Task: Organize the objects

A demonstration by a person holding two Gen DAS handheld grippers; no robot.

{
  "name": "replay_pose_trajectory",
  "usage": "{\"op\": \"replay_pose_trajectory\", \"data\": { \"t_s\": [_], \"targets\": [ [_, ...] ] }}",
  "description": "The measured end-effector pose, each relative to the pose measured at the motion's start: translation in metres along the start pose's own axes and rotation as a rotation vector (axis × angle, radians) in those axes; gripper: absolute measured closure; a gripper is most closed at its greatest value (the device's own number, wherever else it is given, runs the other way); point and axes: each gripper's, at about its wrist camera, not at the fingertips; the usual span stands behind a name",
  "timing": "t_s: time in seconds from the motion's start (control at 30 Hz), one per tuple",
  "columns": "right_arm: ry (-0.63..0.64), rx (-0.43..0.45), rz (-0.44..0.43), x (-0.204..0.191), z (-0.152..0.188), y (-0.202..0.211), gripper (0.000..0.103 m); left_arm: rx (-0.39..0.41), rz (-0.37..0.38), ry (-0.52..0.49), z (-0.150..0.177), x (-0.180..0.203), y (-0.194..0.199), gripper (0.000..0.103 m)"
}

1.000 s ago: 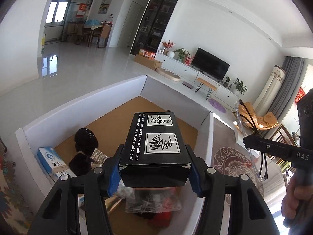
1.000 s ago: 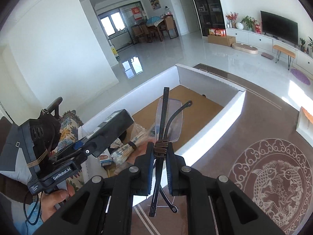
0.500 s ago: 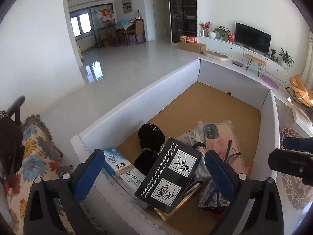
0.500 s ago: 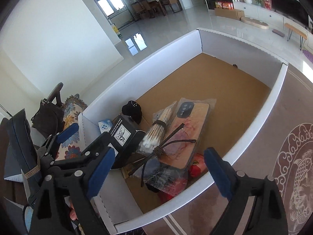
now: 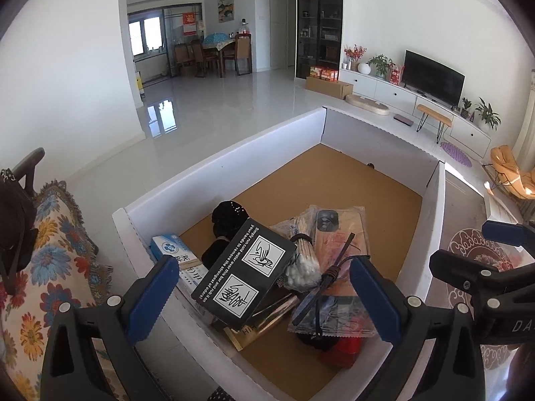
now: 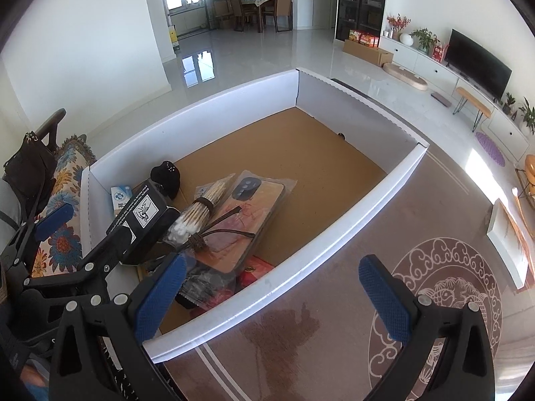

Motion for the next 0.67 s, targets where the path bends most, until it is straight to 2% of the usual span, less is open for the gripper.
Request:
{"op": "replay_pose_trajectory", "data": {
  "t_s": [0.2,0.33,0.5,0.67],
  "targets": [
    [0.0,-0.006,0.009,-0.002,-0.002,-0.005,0.0,-0.067,0.018,0.006,-0.004,-0.005,-0.008,0.0],
    [0.009,-0.008,0.021,-0.003,-0.005,-0.008,0.0,-0.094,-0.016,0.012,-0.002,-0.007,-0.017,0.0],
    [0.022,0.001,0.036,-0.006,-0.009,-0.008,0.0,-0.057,-0.028,-0.019,0.0,-0.004,-0.017,0.0],
    [0.022,0.009,0.026,-0.008,-0.013,-0.012,0.0,-0.047,-0.032,0.004,-0.003,-0.006,-0.017,0.0]
  ]
}}
Point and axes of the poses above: each gripper's, at about its wrist camera, not at the fingertips, and y roughly against the way its jaws point, x to its right, z to its underside, and after that the axes turned 15 degrees about y, right-handed
